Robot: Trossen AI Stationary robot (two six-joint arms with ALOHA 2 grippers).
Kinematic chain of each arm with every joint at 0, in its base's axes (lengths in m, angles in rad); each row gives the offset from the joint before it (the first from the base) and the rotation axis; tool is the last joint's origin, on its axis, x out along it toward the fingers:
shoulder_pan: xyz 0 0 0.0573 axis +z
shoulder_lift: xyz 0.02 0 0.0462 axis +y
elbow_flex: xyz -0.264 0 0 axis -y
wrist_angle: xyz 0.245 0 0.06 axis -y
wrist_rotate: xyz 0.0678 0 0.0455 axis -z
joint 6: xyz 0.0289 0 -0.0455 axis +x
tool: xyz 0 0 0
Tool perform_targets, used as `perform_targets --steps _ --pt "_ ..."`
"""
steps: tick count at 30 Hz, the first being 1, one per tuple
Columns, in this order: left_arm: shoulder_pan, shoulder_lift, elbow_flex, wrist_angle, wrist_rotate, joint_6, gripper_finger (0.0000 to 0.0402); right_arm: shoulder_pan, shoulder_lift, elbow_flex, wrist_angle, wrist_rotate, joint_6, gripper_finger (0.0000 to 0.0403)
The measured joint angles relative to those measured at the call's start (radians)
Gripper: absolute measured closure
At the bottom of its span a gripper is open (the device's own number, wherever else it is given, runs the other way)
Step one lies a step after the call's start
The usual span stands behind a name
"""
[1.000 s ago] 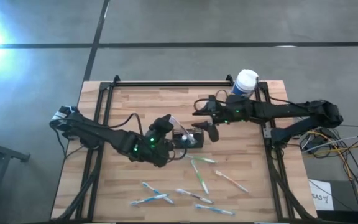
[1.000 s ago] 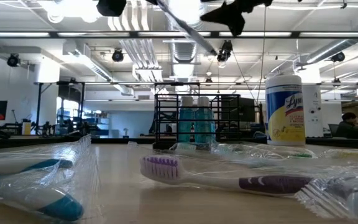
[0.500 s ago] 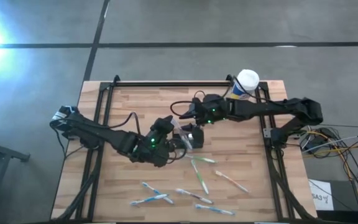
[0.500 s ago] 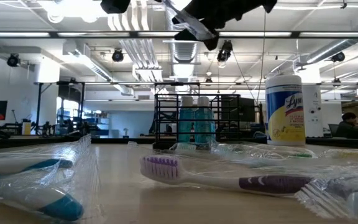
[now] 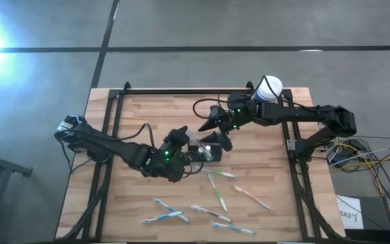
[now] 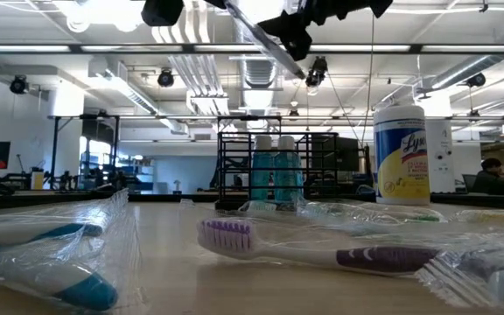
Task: Pick & Place toothbrushing station
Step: Put the top violet toothbrush into the black organizer
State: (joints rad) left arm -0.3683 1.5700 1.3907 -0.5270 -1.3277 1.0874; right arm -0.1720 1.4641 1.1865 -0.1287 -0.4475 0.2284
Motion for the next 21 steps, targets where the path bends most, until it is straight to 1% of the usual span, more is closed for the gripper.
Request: perform_targets --steps 6,10,18,21 --pt "0.0 0.0 0.0 0.004 0.0 0.0 0.0401 -0.022 0.033 -0.015 0.004 -0.026 0.026 0.0161" --pt "0.002 0.0 -0.002 0.004 0.004 0.008 0.0401 -0.025 0.051 -0.021 0.057 -0.053 0.033 0.0162" --pt "0.007 0.0 -0.004 0.023 0.018 0.009 0.0401 -0.026 0.089 -0.017 0.135 -0.064 0.034 0.0188" --pt "0.007 0.0 -0.004 0.034 0.026 0.015 0.0401 -0.027 0.091 -0.016 0.143 -0.084 0.033 0.02"
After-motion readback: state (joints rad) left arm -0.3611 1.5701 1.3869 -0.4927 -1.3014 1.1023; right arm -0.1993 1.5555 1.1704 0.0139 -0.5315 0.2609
